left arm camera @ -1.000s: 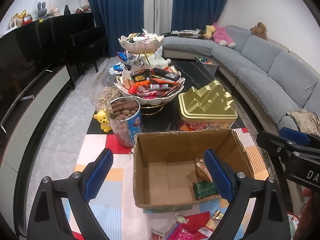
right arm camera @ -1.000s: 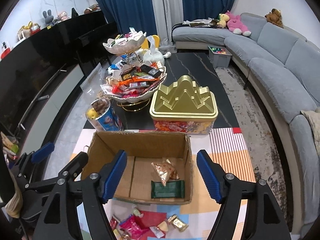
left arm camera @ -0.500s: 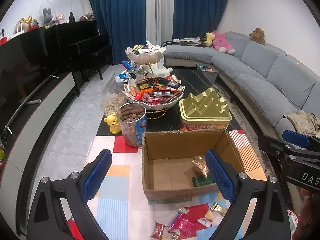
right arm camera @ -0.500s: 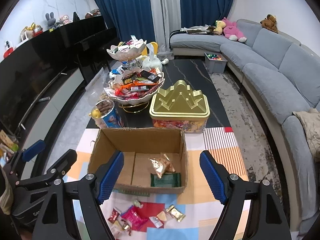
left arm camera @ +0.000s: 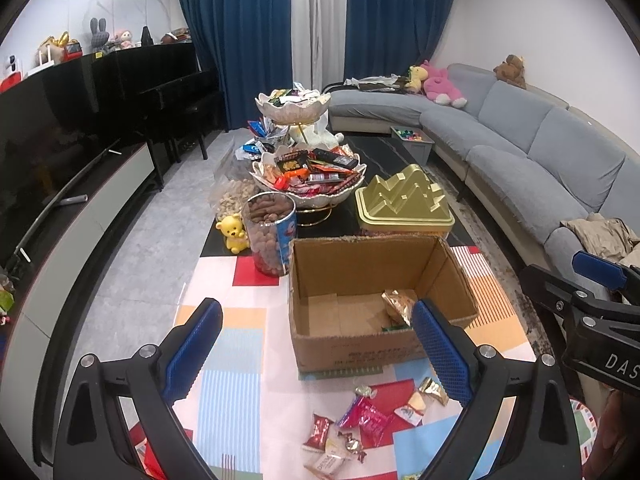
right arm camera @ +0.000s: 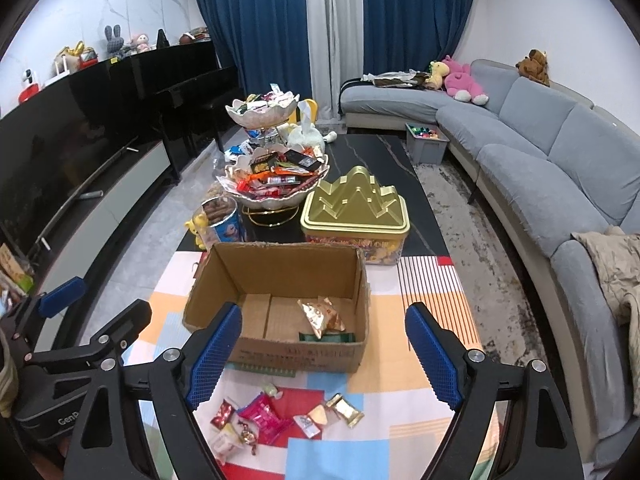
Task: Organize snacks
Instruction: 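Withdraw both open tools from the box back over the snack pile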
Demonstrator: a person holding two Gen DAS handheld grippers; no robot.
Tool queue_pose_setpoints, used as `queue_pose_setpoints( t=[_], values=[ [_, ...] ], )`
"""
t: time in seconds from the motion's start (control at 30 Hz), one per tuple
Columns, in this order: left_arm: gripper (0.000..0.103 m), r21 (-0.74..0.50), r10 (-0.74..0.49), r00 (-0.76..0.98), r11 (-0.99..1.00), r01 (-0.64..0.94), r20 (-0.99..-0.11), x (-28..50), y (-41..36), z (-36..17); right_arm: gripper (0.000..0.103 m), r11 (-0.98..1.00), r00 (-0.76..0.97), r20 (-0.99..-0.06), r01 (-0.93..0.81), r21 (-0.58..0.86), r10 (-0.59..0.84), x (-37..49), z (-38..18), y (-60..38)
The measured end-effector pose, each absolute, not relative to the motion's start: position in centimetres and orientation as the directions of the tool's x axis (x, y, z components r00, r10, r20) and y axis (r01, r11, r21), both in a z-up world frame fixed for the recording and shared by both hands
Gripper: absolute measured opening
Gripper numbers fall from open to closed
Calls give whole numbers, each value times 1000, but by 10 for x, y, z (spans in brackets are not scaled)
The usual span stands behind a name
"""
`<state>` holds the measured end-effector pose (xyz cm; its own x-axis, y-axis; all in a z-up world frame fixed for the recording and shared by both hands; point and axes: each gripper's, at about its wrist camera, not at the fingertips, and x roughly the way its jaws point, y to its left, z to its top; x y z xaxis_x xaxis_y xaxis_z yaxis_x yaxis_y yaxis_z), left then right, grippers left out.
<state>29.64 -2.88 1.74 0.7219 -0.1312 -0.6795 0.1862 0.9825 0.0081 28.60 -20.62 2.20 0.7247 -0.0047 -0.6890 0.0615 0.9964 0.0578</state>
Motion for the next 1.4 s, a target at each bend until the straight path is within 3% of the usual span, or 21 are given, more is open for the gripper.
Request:
queue_pose_setpoints(
  t=[1.4],
  values=[
    [97, 52, -142, 638, 960, 275, -757, 204, -14, -68, 85, 997, 685, -728, 67, 30, -24, 188, -56, -183]
  ],
)
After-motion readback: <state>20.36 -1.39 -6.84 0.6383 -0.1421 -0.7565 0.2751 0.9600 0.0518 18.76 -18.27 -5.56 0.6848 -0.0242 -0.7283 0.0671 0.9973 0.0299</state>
